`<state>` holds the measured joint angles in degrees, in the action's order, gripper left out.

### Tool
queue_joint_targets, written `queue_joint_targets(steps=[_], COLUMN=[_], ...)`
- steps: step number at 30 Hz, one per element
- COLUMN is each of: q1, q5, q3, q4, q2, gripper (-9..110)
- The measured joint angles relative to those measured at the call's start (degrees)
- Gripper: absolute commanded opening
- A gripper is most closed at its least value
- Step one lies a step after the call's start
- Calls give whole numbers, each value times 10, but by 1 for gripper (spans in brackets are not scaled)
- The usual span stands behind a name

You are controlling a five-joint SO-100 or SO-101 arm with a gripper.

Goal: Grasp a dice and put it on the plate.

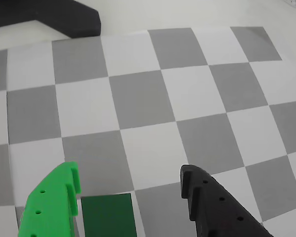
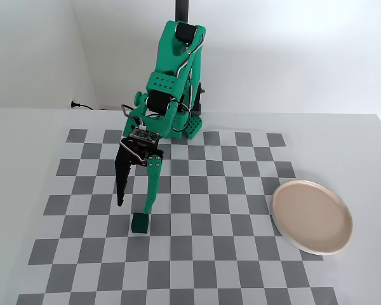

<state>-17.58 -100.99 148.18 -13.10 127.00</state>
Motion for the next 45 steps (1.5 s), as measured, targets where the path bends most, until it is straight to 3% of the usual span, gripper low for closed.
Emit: queue_joint_targets(steps=[15,36,42,45], q1=[24,25,33,33], q5=[-21,-21,-21,-21], q3=[0,0,-1,-1], q4=[-16,135,163,171], q2=[-54,-253,-287,-294], gripper=[19,19,12,1])
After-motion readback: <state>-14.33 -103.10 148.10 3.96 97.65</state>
